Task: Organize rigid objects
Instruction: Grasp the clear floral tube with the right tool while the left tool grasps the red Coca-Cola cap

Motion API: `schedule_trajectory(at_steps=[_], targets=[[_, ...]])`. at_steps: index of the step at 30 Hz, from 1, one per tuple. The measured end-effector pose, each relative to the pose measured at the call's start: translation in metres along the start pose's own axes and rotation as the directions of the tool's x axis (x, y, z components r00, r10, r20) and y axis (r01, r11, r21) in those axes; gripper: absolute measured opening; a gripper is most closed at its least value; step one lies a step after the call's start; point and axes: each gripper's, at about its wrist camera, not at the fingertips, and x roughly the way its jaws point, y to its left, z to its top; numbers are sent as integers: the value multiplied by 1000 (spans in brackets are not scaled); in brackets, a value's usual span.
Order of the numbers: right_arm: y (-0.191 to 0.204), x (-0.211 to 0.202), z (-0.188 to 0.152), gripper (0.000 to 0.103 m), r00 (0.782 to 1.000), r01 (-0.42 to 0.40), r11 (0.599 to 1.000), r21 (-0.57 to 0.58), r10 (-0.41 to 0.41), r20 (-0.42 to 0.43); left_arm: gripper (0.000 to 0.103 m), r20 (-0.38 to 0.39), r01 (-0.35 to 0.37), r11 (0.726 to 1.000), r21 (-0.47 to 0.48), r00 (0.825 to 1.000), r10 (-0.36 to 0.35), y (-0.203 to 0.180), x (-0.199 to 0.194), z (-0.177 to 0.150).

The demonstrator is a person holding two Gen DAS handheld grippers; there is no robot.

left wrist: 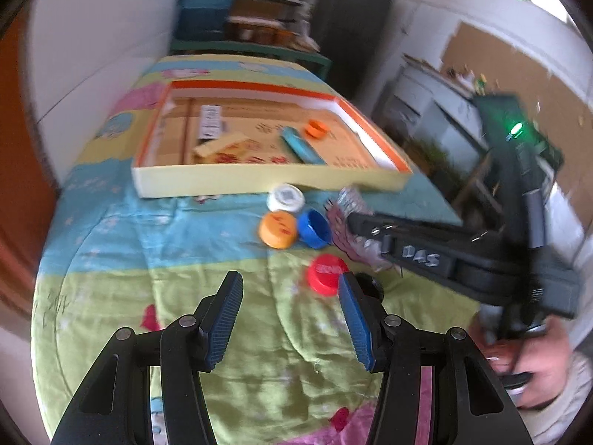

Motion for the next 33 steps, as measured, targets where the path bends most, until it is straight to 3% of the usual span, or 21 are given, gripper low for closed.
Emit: schedule_trajectory(at_steps=[7,15,18,33], targets=[[-16,-30,-17,20,999,-12,1000,7,12,31,55,-63,-56,987,148,996,66,-24,25,-6],[-27,-37,-22,20,998,-44,999,22,43,43,53,-61,-47,986,162,996,58,-32,38,6],[-33,-36,-23,20,998,-49,998,33,48,40,31,-46,-52,982,181,997,61,-38,41,7],[-39,-51,-13,20,995,-59,998,20,57,84,31,20,10,997,76,1000,-11,-30,8,18]])
